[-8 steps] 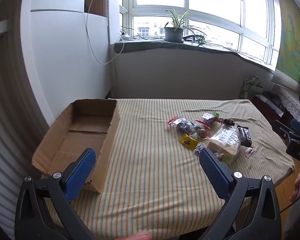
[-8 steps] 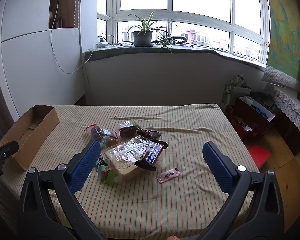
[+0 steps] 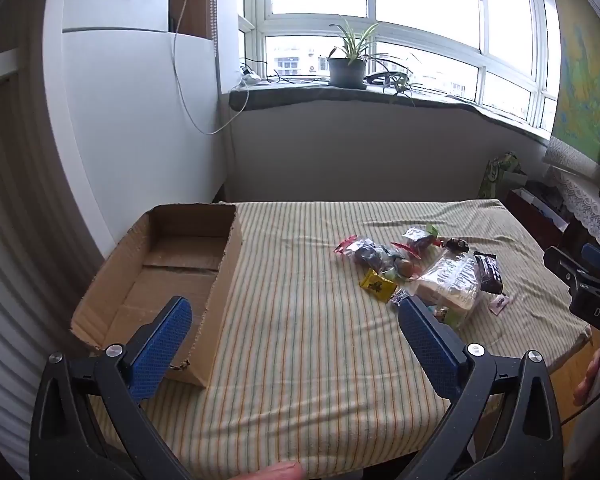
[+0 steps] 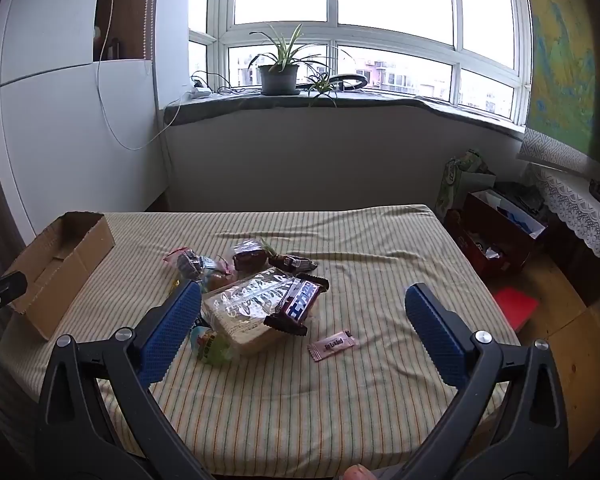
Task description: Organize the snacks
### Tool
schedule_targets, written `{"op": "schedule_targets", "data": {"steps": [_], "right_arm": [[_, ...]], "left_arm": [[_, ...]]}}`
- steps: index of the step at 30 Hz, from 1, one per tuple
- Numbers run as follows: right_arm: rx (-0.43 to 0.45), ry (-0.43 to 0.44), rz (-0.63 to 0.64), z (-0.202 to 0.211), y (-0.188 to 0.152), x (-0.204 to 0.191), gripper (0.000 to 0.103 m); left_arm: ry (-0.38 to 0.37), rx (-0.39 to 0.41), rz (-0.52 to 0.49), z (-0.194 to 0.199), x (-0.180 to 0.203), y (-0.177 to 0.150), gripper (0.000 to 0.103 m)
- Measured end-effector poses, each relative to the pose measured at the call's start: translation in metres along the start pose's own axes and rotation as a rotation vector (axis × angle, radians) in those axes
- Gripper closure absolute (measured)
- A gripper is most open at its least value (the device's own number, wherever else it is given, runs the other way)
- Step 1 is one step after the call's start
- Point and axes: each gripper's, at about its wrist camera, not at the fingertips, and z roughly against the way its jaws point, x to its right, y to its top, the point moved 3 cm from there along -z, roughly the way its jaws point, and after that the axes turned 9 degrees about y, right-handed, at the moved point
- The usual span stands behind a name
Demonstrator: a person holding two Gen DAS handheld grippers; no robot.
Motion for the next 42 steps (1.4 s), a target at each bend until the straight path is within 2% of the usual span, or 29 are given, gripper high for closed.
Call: {"op": "schedule_targets", "data": {"steps": [6,18,42], "right_arm": [[-0.019,0.034,-0.003,-0.002,-0.0018,-0.0017,0.0],[-0.026,-0.006,0.005,-0.0053,-0.0031,-0.0057,0.0],[-0.03,-0.005,0.005,-0.0058,-0.0058,-0.003,0.0]], "left_arm": [[0.014,-0.002,-0.001,0.0007,-0.0013,-0.0041,0.0],[0.015,-0.012,0.001,-0.0021,-0.003,-0.0069,0.0],[0.007,-0.025,-0.004,-0.0057,-0.0027,-0.0074,0.0]]}}
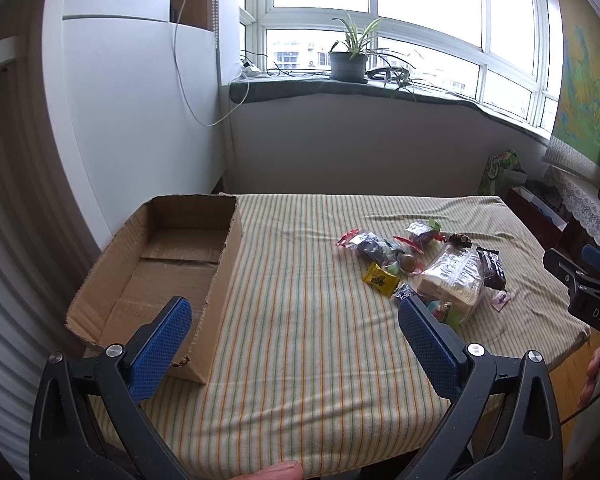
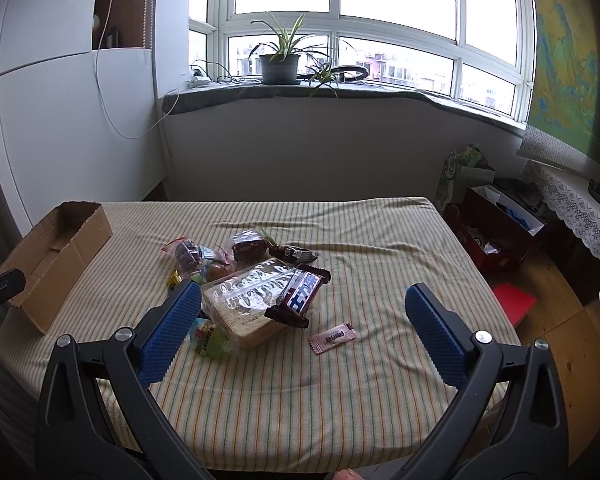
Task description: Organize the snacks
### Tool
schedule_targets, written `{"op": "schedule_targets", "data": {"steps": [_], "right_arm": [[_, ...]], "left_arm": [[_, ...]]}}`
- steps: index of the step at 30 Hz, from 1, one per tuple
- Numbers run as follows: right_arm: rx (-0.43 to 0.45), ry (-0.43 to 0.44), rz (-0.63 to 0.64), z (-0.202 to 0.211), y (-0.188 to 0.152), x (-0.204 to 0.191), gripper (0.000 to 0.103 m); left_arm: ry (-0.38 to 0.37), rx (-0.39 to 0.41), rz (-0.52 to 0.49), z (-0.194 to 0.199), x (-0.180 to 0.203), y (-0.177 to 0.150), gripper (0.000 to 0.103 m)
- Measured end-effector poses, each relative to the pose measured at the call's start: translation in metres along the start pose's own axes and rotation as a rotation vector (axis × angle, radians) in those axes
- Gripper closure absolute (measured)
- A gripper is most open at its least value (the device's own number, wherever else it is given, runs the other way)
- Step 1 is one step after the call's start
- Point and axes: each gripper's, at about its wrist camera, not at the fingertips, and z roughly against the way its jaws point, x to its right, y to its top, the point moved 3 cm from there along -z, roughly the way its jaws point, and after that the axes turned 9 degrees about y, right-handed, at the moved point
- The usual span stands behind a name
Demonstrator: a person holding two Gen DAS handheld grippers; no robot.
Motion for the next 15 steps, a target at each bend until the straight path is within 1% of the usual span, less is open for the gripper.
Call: {"op": "schedule_targets", "data": {"steps": [15], "right_arm": [[-0.005,0.0,0.002,-0.0001,-0.0015,0.0004,0.0]], "left_arm": [[-0.002,-0.001,-0.001,0.0012,-0.0006,0.0003,0.0]]}}
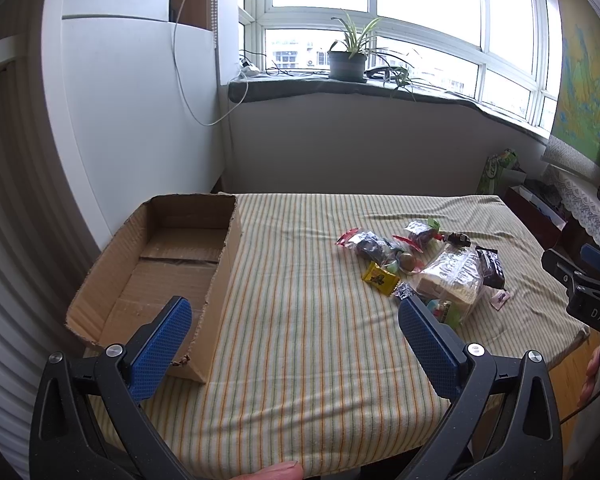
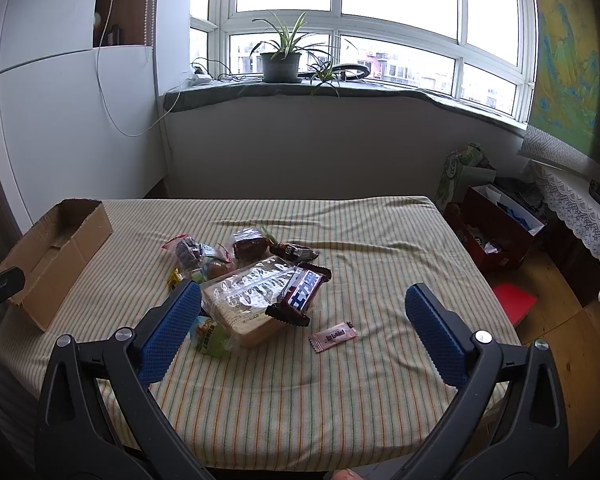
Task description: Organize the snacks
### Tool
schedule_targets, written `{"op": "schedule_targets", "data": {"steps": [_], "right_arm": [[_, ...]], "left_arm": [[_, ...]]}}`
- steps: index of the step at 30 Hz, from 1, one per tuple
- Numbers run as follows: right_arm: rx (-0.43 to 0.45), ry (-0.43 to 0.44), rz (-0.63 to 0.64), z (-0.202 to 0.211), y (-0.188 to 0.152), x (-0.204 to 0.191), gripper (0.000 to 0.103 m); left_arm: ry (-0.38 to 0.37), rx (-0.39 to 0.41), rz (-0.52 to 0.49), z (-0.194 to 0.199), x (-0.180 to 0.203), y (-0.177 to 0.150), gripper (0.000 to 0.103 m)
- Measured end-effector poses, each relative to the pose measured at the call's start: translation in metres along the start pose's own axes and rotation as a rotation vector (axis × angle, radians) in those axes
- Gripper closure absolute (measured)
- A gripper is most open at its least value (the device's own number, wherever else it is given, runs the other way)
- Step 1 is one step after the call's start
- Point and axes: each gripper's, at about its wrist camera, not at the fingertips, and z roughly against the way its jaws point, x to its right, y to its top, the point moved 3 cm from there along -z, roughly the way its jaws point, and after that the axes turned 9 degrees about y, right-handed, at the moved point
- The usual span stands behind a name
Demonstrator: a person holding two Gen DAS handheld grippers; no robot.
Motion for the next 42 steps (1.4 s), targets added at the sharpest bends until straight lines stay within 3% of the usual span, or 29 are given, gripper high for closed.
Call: {"op": "schedule_targets", "data": {"steps": [34,38,42], "right_arm": [[-0.007,-0.001,-0.001,-0.001,-0.001,0.0,0.0],[-0.054,0.002,-0.009,-0.015,-0.022,0.004,0.0],[-0.163,0.008,-0.031,-0.038,-0.063,0.011,0.0]], "left_arm": [[-0.008,-0.007,-0.002,-0.003,-0.001,0.001,0.0],[-0.043,-0.044,-0.002,-0.022,0.009,-0.016,0.0],[-0.06,-0.161,-0.036,-0.057,0.025,-0.063,0.0]]}}
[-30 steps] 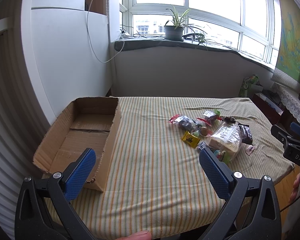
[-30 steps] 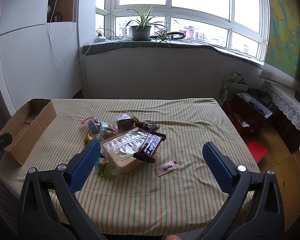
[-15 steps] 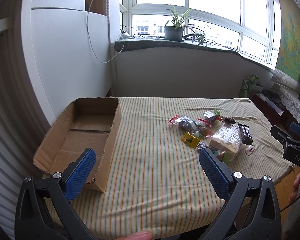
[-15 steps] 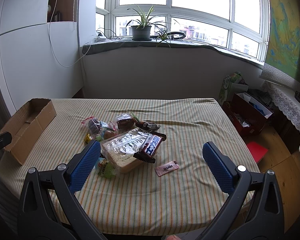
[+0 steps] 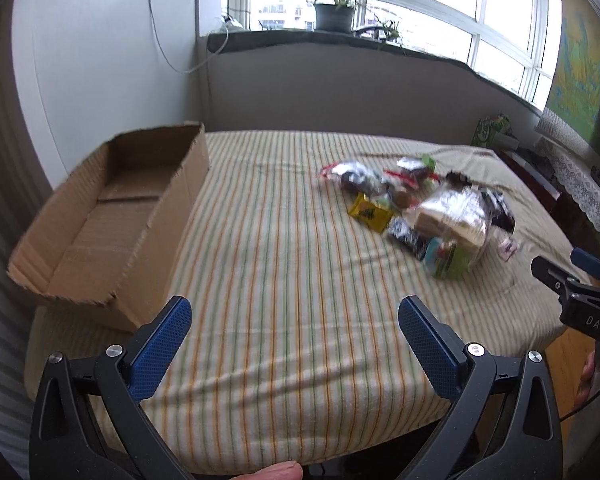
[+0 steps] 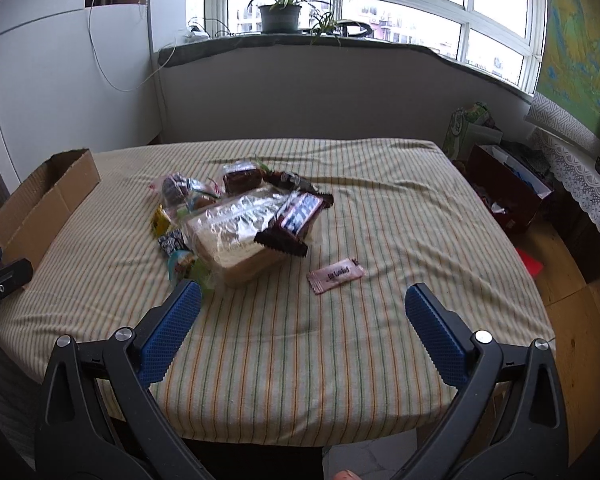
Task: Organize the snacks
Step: 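Move the left tool to the round candy egg while the right tool approaches the pink wrapped candy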
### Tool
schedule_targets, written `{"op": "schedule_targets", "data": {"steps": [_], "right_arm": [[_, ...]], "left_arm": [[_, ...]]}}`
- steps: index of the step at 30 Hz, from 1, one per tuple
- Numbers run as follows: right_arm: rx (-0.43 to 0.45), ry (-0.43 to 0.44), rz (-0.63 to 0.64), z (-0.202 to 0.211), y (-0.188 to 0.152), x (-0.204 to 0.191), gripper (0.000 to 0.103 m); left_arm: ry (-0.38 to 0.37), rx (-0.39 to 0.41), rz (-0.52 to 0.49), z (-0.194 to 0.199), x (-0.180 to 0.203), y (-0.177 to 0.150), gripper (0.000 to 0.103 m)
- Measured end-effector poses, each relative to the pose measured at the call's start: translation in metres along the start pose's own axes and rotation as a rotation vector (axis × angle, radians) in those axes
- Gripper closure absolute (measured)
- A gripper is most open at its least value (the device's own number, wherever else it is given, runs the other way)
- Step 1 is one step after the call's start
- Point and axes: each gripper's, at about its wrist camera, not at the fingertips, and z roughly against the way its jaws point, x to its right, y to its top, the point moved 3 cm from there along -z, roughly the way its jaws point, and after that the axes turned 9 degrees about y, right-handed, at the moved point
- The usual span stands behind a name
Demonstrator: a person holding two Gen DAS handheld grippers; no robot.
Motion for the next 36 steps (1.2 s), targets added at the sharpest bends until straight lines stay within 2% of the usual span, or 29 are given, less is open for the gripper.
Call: {"op": "schedule_targets", "data": {"steps": [3,6,13,17,20,24,26,30,32,33,35,36], "right_arm": [[-0.049,0.004,-0.014,-0.015,-0.024,0.006,0.0],[-0.069,0.004,-0.032,-0.024,-0.035,0.014,0.0],[-0.114,0.005,-0.072,-0.039,-0.052,0.036,0.0],[-0.08,0.008,-0.026,-0.04,-0.055,0.037,0.0],[-0.069,0.028,0.008,-0.045,-0.053,0.038,0.0],[-0.112,0.074,0.026,-0.056,-0.036,0.042,0.0],[-0.09,0.067,0.007,-0.059,-0.025,0.051,0.0],[-0.085,0.072,-0.012,-0.074,-0.008,0.065,0.0],[-0.088,0.096,-0.018,-0.079,-0.004,0.068,0.001],[-0.085,0.105,-0.012,-0.08,-0.002,0.067,0.004],[-0.085,0.12,0.006,-0.083,0.002,0.064,0.009],[-0.086,0.123,0.013,-0.085,0.002,0.063,0.014]], "left_arm": [[0.004,-0.064,-0.022,-0.022,0.008,-0.025,0.0],[0.0,-0.08,-0.032,-0.03,0.01,-0.035,0.0],[-0.056,-0.005,-0.031,-0.034,0.0,-0.045,0.0],[-0.068,0.024,-0.037,-0.037,-0.001,-0.041,0.0],[-0.033,0.012,-0.028,-0.04,0.002,-0.037,0.0],[0.002,-0.031,-0.027,-0.044,0.012,-0.025,0.0],[-0.039,-0.039,-0.052,-0.045,0.025,-0.014,0.0],[-0.125,0.013,-0.105,-0.044,0.062,0.007,0.0],[-0.143,0.033,-0.153,-0.047,0.084,0.016,0.0],[-0.146,0.045,-0.17,-0.048,0.093,0.018,0.001],[-0.143,0.046,-0.199,-0.056,0.108,0.023,0.01],[-0.153,0.031,-0.204,-0.061,0.113,0.024,0.02]]}}
